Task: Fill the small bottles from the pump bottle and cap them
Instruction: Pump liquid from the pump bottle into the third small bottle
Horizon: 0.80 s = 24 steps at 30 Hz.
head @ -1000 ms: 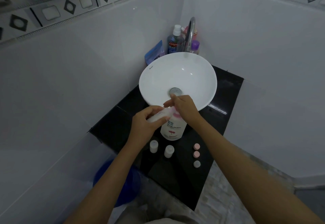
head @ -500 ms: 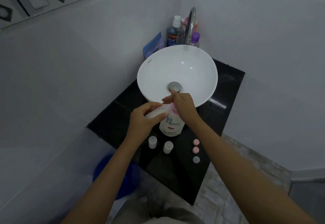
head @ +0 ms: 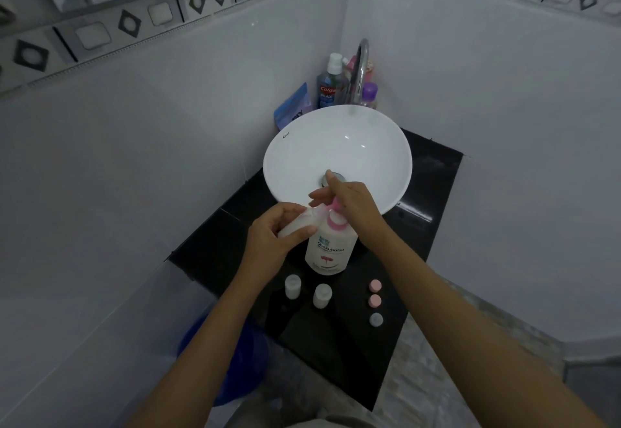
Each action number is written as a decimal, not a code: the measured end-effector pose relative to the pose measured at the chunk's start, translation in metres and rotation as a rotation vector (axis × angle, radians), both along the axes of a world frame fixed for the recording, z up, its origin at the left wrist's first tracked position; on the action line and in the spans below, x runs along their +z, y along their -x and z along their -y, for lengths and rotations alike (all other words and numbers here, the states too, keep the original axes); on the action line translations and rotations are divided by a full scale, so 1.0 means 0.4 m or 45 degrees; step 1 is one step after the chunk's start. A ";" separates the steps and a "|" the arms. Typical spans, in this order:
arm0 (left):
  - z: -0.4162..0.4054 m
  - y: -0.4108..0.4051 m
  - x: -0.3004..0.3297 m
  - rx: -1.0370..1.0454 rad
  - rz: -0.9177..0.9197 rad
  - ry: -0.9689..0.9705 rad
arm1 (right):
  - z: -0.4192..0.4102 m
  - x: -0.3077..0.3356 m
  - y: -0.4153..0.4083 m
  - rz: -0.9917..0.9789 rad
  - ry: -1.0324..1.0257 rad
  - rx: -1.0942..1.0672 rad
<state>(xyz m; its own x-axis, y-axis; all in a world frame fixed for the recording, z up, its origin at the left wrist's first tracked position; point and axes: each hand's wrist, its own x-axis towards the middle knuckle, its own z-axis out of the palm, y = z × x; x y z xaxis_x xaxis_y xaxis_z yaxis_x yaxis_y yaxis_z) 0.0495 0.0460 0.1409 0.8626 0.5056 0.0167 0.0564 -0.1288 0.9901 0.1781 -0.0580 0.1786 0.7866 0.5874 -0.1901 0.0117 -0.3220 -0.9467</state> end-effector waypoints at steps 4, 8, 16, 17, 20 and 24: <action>-0.005 0.009 -0.009 -0.002 -0.007 0.002 | -0.002 0.001 0.002 -0.015 -0.021 -0.016; -0.011 0.017 -0.019 0.018 -0.035 0.002 | -0.004 0.000 0.002 -0.055 -0.050 -0.041; -0.011 0.022 -0.014 0.036 -0.007 0.064 | 0.002 0.006 -0.006 0.053 -0.090 -0.146; -0.010 0.023 -0.014 0.038 -0.002 0.066 | 0.005 0.004 -0.008 0.063 -0.088 -0.146; -0.008 0.028 -0.016 0.047 0.007 0.078 | 0.015 -0.004 -0.008 0.059 -0.104 -0.142; -0.001 0.036 -0.021 0.048 0.000 0.091 | 0.034 -0.017 -0.005 0.062 -0.087 -0.127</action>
<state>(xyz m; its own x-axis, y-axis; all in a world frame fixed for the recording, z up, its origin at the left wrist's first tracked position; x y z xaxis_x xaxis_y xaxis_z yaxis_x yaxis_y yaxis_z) 0.0352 0.0465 0.1324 0.8428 0.5379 -0.0208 0.0600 -0.0556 0.9967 0.1799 -0.0715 0.1716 0.8491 0.5162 -0.1120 0.0297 -0.2583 -0.9656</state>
